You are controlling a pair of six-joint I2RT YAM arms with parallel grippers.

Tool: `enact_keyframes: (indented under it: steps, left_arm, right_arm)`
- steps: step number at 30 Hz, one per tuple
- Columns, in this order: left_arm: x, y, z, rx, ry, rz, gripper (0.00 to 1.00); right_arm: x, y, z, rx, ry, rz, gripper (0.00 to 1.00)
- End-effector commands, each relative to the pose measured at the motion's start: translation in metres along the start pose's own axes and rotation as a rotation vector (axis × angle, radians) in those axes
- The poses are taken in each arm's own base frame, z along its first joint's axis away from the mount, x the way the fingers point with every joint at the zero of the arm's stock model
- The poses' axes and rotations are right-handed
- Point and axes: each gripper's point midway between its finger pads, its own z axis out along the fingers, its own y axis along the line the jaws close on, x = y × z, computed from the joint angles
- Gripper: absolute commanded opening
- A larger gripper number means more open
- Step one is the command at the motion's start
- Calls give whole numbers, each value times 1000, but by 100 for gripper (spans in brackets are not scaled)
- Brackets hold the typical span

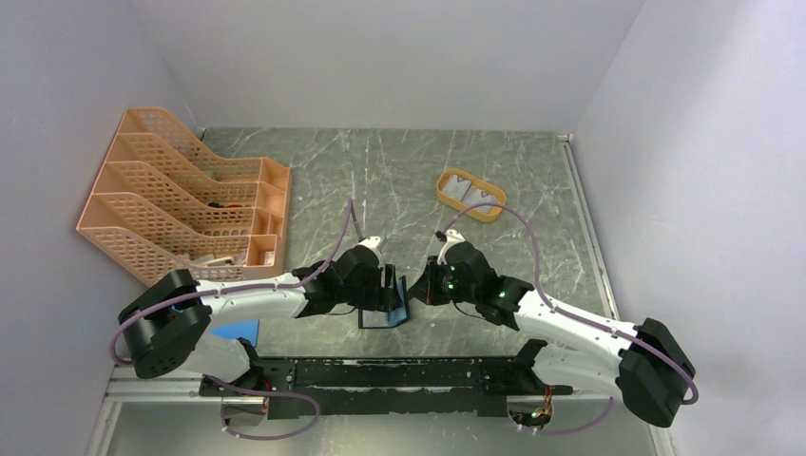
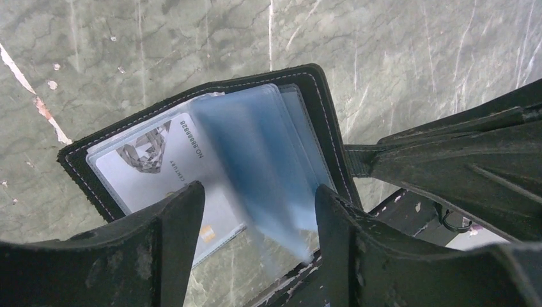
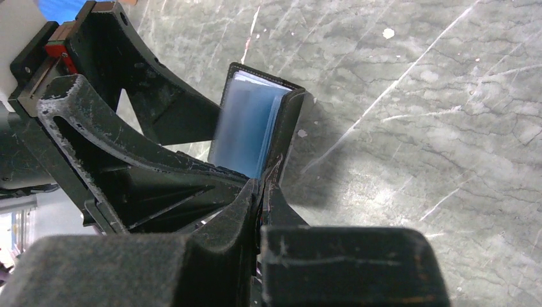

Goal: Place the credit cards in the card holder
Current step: Turn over the card slot in the card holder.

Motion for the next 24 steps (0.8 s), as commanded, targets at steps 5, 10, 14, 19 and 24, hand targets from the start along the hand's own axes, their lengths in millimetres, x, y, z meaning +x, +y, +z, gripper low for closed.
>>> enact_keyframes:
  steps: [5,10,14,19,24]
  left_arm:
    - [-8,2,-2,-36,-35,30,64]
    - [-14,3,-10,-46,-64,35,62]
    - [-16,2,-13,-43,-68,38,61]
    - [-18,0,-16,-35,-77,40,63]
    - [-15,0,-13,-32,-62,42,62]
  right_arm:
    - [-7,5,-4,-17,-27,-4,0]
    - [-5,1,-3,-7,-24,-3,0]
    - [-3,-3,-2,9,-24,4,0]
    - [2,-11,-1,38,-20,14,0]
    - [10,-27,1,96,-10,27,0]
